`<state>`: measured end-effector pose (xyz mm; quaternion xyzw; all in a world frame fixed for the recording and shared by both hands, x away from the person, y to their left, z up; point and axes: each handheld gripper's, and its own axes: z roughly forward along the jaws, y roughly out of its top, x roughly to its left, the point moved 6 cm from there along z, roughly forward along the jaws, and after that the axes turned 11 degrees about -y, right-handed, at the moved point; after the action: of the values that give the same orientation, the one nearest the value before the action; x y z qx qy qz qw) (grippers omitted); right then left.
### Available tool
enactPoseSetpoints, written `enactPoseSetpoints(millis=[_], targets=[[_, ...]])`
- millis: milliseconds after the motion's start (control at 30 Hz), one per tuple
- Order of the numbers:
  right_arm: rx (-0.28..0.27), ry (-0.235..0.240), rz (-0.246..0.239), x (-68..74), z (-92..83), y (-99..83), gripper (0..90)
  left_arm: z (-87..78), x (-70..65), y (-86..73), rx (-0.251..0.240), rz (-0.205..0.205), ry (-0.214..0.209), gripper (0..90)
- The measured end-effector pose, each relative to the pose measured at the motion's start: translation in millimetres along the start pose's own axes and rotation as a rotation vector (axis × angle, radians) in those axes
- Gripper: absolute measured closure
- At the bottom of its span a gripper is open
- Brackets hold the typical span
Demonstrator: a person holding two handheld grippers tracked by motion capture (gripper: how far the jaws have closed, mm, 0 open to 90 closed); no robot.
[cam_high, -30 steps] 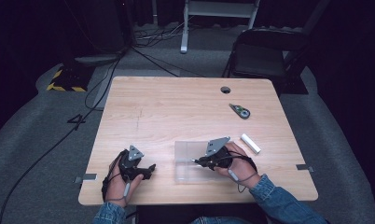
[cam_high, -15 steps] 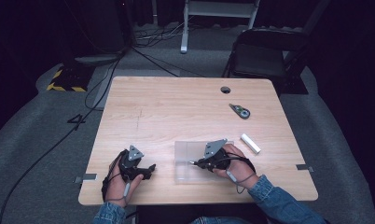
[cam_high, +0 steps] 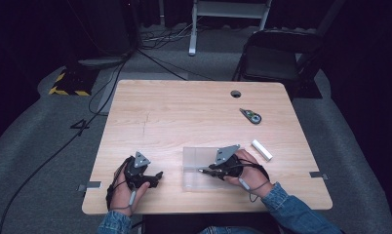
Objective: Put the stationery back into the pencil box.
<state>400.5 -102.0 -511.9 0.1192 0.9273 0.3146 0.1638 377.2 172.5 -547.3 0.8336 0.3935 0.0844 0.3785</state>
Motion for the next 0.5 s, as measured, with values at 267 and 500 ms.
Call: enactPoseSetpoints(millis=[267,500], targets=[[0.089,0.026,0.050,-5.2,-21.7,-12.1,75.9,0.5,0.4,0.4,0.004,-0.003,-0.002,16.9],[0.174,0.063,0.016,1.4,-24.0,-22.0,81.9,0.9,1.1,1.0,0.004,0.002,-0.002,16.6]])
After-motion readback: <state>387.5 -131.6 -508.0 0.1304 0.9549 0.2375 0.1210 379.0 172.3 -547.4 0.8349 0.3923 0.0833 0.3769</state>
